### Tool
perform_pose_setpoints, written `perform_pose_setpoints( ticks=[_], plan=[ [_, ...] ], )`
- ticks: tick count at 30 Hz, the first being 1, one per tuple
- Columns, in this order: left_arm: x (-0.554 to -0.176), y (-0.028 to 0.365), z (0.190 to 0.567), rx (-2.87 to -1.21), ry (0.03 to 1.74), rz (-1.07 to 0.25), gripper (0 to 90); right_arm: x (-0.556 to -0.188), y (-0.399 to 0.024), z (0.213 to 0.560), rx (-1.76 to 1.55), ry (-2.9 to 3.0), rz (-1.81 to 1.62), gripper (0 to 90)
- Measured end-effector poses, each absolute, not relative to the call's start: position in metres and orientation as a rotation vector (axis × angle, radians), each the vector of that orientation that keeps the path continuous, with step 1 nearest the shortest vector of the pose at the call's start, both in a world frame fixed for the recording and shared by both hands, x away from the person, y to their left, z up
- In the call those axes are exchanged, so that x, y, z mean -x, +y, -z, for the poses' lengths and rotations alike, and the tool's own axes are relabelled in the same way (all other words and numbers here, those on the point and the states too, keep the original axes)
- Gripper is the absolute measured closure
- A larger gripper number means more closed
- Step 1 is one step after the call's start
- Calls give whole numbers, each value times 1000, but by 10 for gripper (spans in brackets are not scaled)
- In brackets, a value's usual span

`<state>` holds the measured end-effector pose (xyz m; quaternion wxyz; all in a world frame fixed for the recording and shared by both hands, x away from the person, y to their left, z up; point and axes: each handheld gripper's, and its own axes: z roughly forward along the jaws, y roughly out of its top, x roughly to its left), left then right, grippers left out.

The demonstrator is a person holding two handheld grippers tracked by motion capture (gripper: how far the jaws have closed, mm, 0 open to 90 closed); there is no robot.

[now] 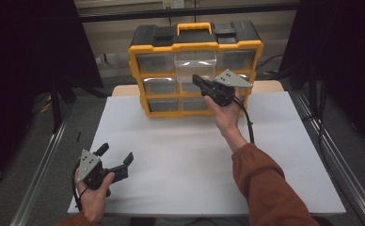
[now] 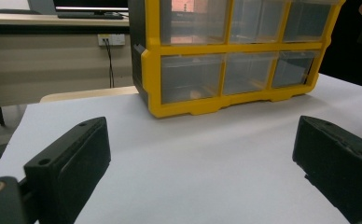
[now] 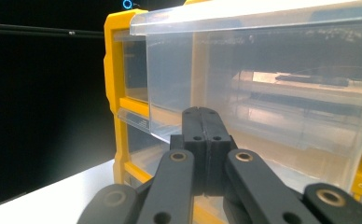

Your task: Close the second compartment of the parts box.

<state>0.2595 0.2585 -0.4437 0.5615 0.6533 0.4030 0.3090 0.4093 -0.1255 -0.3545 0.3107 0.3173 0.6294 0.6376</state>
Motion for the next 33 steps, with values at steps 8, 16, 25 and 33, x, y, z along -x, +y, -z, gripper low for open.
perform_pose_setpoints(
  ticks=[8,16,25,33],
  plan=[
    [-260,259,444,-1538,944,-722,42,-413,-125,354,-845,1668,-1677,900],
    [-259,259,443,-1538,943,-721,42,-416,-124,354,-842,1666,-1675,900],
    [-259,260,443,-1537,945,-731,42,-419,-124,353,-855,1661,-1670,900],
    [-259,259,443,-1538,941,-733,42,-421,-125,351,-853,1660,-1666,900]
  ],
)
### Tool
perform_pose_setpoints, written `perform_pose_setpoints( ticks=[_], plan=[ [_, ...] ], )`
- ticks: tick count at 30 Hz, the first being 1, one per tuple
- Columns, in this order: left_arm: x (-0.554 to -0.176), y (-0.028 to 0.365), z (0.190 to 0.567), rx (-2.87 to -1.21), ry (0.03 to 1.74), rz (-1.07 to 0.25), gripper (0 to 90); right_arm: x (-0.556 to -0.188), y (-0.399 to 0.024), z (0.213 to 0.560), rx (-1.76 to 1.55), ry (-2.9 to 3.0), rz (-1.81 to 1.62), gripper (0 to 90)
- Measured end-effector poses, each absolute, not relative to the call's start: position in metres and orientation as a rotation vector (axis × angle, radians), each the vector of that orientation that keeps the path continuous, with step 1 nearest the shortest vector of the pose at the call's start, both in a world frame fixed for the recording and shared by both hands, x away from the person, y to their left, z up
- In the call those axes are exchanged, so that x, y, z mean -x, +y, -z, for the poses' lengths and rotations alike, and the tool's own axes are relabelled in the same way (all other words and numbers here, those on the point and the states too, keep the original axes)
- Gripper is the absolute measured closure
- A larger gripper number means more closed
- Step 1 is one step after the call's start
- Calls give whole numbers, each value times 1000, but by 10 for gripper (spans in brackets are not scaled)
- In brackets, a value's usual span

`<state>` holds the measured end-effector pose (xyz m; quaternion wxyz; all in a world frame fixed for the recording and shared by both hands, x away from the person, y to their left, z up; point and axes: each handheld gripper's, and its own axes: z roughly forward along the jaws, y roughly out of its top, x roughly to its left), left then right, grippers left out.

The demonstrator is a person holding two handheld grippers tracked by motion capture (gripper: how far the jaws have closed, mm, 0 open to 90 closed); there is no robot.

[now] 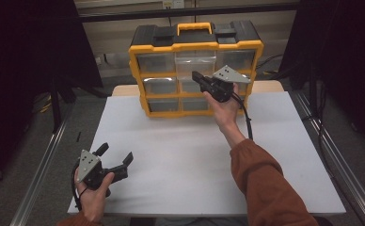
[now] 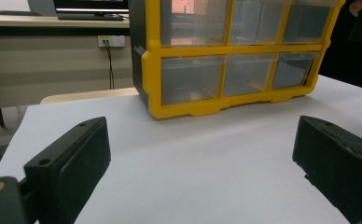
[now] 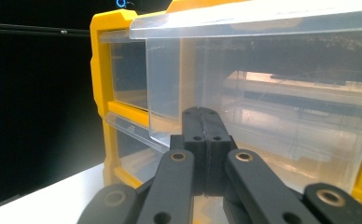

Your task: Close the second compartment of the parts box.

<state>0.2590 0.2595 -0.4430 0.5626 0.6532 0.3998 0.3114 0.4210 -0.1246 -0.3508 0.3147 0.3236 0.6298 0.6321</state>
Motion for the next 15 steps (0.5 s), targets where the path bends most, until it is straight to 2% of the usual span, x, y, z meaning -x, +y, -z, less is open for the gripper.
perform_pose_setpoints(
  ticks=[15],
  plan=[
    [-259,260,443,-1539,939,-734,42,-426,-124,348,-867,1643,-1662,900]
  ],
)
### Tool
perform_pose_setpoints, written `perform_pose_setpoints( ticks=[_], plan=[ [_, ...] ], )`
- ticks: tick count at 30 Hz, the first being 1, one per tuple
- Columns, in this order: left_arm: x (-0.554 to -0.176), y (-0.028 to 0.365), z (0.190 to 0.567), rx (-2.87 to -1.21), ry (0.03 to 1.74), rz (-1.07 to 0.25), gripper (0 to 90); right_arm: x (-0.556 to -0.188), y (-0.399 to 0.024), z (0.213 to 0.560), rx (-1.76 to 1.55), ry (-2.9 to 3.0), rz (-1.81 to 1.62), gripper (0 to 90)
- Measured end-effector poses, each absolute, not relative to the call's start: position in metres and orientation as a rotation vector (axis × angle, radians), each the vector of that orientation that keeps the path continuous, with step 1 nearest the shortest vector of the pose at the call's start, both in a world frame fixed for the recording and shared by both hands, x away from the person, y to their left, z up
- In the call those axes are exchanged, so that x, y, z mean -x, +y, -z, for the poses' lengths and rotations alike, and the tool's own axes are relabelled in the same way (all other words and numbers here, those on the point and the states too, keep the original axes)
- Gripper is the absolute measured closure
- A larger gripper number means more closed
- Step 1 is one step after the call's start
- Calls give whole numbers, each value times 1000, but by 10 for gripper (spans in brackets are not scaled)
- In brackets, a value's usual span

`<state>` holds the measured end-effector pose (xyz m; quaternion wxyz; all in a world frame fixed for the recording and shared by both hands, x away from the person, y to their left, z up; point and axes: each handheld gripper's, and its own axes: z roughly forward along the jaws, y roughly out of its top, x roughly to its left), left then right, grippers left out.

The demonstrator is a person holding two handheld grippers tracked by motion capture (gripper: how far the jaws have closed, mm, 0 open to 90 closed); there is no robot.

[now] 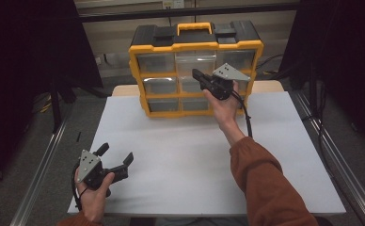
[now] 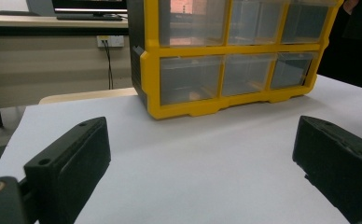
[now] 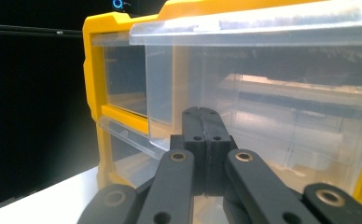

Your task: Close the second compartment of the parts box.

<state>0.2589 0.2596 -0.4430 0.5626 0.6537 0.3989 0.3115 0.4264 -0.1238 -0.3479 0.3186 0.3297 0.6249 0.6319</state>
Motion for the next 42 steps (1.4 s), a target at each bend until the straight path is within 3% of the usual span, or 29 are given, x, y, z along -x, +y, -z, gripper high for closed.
perform_pose_setpoints(
  ticks=[42],
  plan=[
    [-259,260,443,-1546,937,-735,42,-445,-121,343,-885,1643,-1638,900]
  ],
)
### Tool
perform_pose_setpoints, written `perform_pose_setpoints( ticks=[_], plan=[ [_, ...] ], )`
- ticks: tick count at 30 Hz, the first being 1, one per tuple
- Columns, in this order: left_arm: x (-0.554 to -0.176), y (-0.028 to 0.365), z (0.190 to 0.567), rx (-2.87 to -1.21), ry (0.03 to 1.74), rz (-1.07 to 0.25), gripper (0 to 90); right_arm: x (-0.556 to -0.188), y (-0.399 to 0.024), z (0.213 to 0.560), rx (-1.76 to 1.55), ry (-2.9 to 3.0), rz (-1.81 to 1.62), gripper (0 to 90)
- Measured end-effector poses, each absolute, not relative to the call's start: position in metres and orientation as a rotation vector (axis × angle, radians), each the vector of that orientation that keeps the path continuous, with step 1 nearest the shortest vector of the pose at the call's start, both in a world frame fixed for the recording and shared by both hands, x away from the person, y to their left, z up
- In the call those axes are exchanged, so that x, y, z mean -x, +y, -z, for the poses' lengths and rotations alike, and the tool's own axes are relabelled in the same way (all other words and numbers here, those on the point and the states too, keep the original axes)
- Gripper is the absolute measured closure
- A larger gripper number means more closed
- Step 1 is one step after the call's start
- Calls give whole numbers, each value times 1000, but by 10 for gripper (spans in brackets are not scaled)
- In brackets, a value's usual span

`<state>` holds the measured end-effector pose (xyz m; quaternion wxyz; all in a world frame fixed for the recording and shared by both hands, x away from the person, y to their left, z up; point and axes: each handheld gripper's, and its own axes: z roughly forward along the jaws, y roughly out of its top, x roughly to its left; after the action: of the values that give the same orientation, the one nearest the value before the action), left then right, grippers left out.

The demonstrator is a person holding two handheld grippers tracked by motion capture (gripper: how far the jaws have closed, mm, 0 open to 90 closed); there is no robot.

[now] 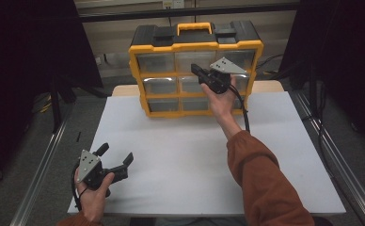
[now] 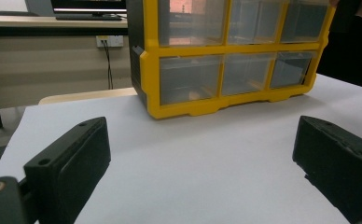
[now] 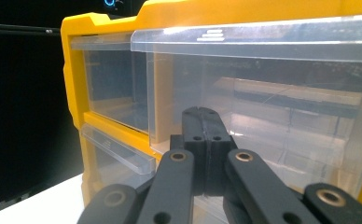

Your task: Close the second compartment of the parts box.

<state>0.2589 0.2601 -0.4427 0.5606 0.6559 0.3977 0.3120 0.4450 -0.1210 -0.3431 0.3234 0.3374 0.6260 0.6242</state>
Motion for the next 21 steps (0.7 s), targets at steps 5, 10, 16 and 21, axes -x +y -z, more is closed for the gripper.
perform_pose_setpoints(
  ticks=[5,10,16,21],
  plan=[
    [-259,260,443,-1548,937,-737,42,-447,-121,343,-889,1639,-1634,900],
    [-259,260,442,-1549,935,-738,42,-449,-121,343,-906,1632,-1624,900],
    [-259,260,443,-1545,934,-730,42,-452,-123,343,-917,1625,-1617,900],
    [-259,260,443,-1542,936,-729,42,-453,-123,343,-926,1622,-1620,900]
  ],
)
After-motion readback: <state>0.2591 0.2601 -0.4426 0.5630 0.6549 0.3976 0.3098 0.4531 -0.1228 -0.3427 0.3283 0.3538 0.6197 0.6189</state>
